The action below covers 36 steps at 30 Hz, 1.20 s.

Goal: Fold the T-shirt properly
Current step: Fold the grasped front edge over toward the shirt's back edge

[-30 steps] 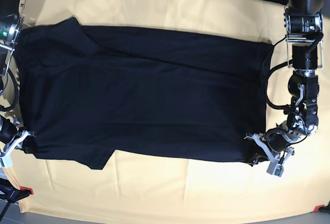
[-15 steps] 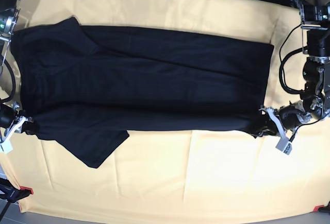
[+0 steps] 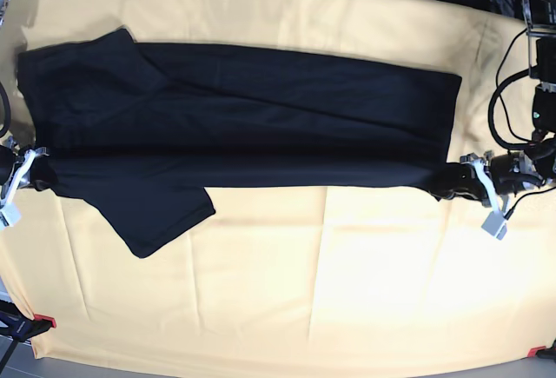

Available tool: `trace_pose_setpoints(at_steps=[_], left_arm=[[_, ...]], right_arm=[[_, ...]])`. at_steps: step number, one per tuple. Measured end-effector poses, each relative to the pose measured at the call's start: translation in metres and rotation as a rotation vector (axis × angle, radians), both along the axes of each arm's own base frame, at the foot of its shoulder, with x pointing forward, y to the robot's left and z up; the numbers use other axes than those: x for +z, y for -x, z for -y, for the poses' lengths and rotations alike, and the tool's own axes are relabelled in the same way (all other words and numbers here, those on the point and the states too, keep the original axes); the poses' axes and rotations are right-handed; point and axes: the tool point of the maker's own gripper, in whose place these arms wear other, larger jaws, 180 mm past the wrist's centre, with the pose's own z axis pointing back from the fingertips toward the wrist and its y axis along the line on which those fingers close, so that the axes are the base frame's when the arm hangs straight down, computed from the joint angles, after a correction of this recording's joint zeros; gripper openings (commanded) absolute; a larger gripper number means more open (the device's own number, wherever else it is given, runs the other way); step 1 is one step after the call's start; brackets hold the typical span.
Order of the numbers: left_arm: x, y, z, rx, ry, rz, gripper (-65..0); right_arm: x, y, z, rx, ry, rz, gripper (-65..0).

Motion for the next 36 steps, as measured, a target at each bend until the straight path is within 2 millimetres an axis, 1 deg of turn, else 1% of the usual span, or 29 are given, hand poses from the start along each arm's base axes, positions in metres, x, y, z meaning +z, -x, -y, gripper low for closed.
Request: trace_pose_setpoints(at_steps=[2,6,8,11,16,19,20,21,22,23,24,25,26,28,30,32,34,36], left_arm=[[0.005,0.003,0.003,-0.011,0.036,-0.012,-65.0],[0.007,0.01,0.002,-0.034,0.048,-0.043,-65.0],[0.007,0.014,0.0,-0.046,0.04,-0.06,-65.0],[0.003,0.019,-0.001,-0.062,0.024,-0.083,-65.0],[-0.003,0.026,-0.001,-0.088,-0.001,-0.119,-65.0],[-0.003,0.026,0.0,-0.089,0.001,-0.118,-65.0],[-0.003,0.025,0.001,-0.089,0.007,-0.117,-59.3],[-0.003,0.026,0.003,-0.093,0.013,-0.119,-50.8],[-0.002,0.026,0.004,-0.094,0.021,-0.118,-41.9],[-0.003,0.028,0.004,-0.099,0.021,-0.125,-33.9],[-0.005,0.029,0.003,-0.087,0.017,-0.153,-27.9],[-0.007,0.03,0.001,-0.07,0.018,-0.179,-25.5],[-0.007,0.03,0.001,-0.063,0.02,-0.187,-25.4],[-0.008,0.03,0.001,-0.058,0.022,-0.193,-25.5],[-0.009,0.032,0.001,-0.063,0.017,-0.2,-25.5],[-0.009,0.032,0.001,-0.062,0.017,-0.2,-25.5],[-0.009,0.032,0.001,-0.061,0.017,-0.2,-25.5],[-0.009,0.032,0.001,-0.059,0.018,-0.202,-25.5]], right_arm=[[-0.003,0.009,0.007,0.001,0.023,-0.04,-65.0],[-0.013,0.026,-0.001,0.021,-0.021,-0.134,-65.0],[-0.012,0.03,-0.006,0.034,-0.051,-0.157,-65.0],[-0.014,0.033,-0.006,0.035,-0.05,-0.17,-65.0],[-0.032,0.053,-0.005,0.033,-0.042,-0.232,-65.0],[-0.035,0.055,-0.006,0.033,-0.045,-0.239,-65.0],[-0.034,0.054,-0.006,0.032,-0.047,-0.234,-65.0],[-0.033,0.053,-0.007,0.031,-0.049,-0.225,-62.7],[-0.033,0.052,-0.006,0.031,-0.049,-0.224,-55.3],[-0.032,0.052,-0.006,0.031,-0.049,-0.222,-46.3],[-0.032,0.052,-0.006,0.031,-0.046,-0.224,-37.8],[-0.031,0.051,-0.006,0.031,-0.048,-0.221,-31.8],[-0.028,0.05,-0.007,0.033,-0.061,-0.216,-30.3],[-0.019,0.046,-0.014,0.048,-0.099,-0.186,-30.3],[-0.005,0.037,-0.026,0.067,-0.16,-0.141,-30.3],[0.011,0.026,-0.037,0.084,-0.224,-0.08,-30.3],[0.026,0.012,-0.044,0.082,-0.273,-0.004,-30.3],[0.024,0.002,-0.048,0.076,-0.258,0.022,-30.3]])
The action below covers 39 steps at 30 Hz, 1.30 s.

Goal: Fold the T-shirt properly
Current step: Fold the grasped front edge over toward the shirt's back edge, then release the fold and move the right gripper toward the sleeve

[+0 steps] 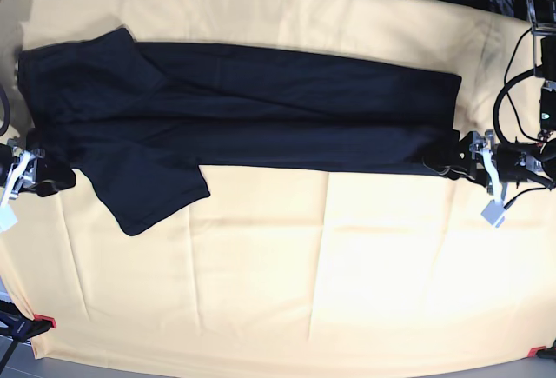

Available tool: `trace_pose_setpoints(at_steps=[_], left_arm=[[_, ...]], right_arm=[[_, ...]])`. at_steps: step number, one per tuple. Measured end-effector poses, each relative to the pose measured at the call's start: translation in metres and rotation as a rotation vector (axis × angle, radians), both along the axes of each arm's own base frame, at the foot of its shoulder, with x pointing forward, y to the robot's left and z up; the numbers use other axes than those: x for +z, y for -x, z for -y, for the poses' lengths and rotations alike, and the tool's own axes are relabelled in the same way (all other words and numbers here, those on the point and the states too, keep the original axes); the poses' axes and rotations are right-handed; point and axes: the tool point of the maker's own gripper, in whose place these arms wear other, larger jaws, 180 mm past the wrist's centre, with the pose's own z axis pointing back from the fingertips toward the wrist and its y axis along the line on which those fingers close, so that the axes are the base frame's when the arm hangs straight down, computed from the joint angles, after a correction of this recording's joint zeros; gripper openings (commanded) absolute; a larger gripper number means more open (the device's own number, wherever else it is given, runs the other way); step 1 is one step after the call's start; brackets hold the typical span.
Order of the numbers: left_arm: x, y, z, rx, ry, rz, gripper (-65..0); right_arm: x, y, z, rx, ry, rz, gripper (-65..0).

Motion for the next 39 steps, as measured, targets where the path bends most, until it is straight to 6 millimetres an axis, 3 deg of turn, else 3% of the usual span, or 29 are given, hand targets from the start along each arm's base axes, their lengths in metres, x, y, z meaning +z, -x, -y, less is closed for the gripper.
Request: trace_pose_setpoints(at_steps=[6,14,21,24,29,34,39], left_arm=[[0.0,0.0,0.0,0.0,0.0,0.0,-25.5],[0.0,0.0,0.0,-0.001,-0.001,0.0,-25.5],[0.0,0.0,0.0,-0.001,-0.001,0.0,-25.5],[0.0,0.0,0.0,-0.001,-0.002,-0.001,-25.5],[0.0,0.0,0.0,0.0,-0.001,0.0,-25.5],[0.0,0.0,0.0,-0.002,-0.001,-0.002,-25.5],[0.0,0.001,0.0,-0.002,-0.002,-0.002,-25.5]], right_arm=[[-0.044,-0.016,-0.036,-0.02,0.054,0.014,-30.3],[-0.065,-0.038,-0.01,-0.205,0.253,0.063,-30.3],[-0.068,-0.043,-0.012,-0.248,0.25,0.071,-30.3],[-0.07,-0.046,0.004,-0.341,0.302,0.067,-30.3],[-0.073,-0.046,0.009,-0.361,0.296,0.057,-30.3],[-0.088,-0.045,-0.007,-0.322,0.147,0.028,-30.3],[-0.088,-0.047,-0.02,-0.261,0.027,0.026,-30.3]])
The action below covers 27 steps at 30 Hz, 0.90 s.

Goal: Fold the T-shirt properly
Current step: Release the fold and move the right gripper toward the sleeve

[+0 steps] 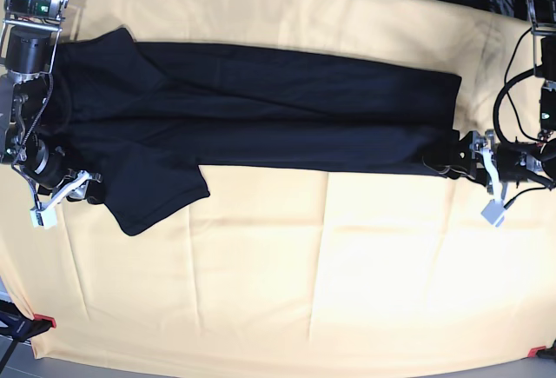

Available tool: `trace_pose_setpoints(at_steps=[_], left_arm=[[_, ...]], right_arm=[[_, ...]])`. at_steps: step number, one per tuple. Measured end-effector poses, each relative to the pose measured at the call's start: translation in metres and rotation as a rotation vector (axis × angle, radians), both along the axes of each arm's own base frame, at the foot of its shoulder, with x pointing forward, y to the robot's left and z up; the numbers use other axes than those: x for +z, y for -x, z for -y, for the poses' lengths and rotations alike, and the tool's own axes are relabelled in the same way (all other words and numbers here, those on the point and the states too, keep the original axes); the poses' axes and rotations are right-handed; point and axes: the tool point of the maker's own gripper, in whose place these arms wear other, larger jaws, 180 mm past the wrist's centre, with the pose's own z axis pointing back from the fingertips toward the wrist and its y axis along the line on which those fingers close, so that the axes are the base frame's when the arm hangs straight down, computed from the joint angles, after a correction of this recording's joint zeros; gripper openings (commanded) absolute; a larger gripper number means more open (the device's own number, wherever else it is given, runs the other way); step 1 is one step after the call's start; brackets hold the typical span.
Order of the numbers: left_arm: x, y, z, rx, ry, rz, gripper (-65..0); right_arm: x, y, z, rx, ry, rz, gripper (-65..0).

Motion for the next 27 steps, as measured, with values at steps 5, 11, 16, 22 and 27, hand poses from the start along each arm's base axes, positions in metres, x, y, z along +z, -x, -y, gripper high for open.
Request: trace_pose_setpoints(at_steps=[5,11,16,22,27], left_arm=[[0.0,0.0,0.0,0.0,0.0,-0.001,-25.5],[0.0,0.0,0.0,0.002,0.002,0.003,-25.5],[0.0,-0.001,0.0,0.002,0.002,0.003,-25.5],[0.0,0.0,0.0,0.001,0.001,0.002,-25.5],[0.0,0.0,0.0,0.002,0.001,0.002,-25.5]], right_arm=[[0.008,0.007,-0.025,0.102,-0.102,-0.008,-30.3],[0.018,0.0,-0.03,0.108,-0.138,0.007,-37.5],[0.041,-0.02,-0.031,0.117,-0.137,0.059,-65.0],[0.048,-0.006,-0.047,0.181,-0.196,0.026,-65.0],[0.05,-0.002,-0.043,0.218,-0.076,0.027,-43.9]])
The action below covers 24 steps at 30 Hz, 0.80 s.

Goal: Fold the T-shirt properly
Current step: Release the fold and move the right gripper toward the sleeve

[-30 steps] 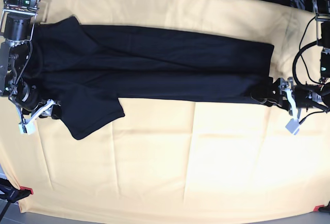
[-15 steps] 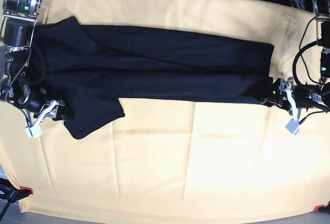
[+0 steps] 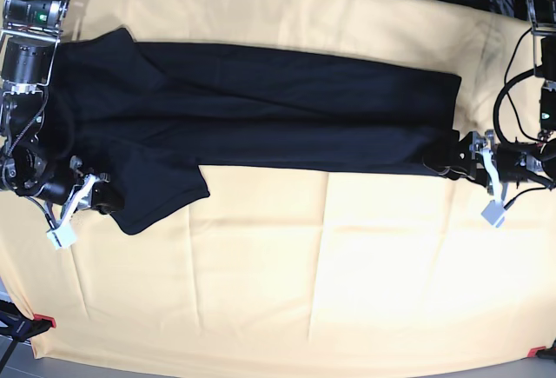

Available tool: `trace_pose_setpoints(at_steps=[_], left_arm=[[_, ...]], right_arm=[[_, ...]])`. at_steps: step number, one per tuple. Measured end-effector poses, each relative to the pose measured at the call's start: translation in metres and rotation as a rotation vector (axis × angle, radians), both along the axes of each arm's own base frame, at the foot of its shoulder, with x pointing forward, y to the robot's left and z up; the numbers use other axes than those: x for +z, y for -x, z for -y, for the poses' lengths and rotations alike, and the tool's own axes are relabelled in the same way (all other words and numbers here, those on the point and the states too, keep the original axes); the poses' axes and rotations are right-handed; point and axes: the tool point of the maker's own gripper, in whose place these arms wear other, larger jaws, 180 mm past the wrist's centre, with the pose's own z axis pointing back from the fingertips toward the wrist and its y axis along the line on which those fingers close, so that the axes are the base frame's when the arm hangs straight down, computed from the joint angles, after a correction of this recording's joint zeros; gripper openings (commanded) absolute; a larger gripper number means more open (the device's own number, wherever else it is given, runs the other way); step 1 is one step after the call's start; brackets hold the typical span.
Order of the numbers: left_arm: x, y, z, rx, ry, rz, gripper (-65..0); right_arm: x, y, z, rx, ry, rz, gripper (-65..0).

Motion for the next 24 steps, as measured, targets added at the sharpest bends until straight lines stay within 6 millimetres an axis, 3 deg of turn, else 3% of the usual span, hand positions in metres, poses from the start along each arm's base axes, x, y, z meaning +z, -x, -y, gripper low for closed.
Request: trace_pose_setpoints(at_steps=[2,3,7,11,19,21,24], left_arm=[[0.0,0.0,0.0,0.0,0.001,0.0,-25.5],[0.0,0.0,0.0,0.0,0.001,0.0,-25.5],[0.0,0.0,0.0,0.0,0.001,0.0,-25.5],[0.0,0.0,0.0,0.0,0.001,0.0,-25.5],[0.0,0.0,0.0,0.0,0.002,0.0,-25.5],[0.0,0.0,0.0,0.0,0.001,0.0,-25.5],[0.0,0.0,0.0,0.0,0.001,0.0,-25.5]], right_arm=[[-0.001,-0.002,0.006,-0.013,0.03,0.011,-27.1],[-0.003,-0.002,0.01,-0.019,0.055,0.01,-24.1],[-0.014,-0.007,0.022,-0.115,0.097,0.019,-24.2],[-0.032,0.001,0.014,-0.114,0.093,-0.019,-24.3],[-0.045,0.003,0.0,-0.105,0.102,-0.014,-25.0],[-0.044,0.002,0.001,-0.112,0.105,-0.004,-33.9],[-0.042,0.0,0.0,-0.103,0.107,0.009,-59.4]])
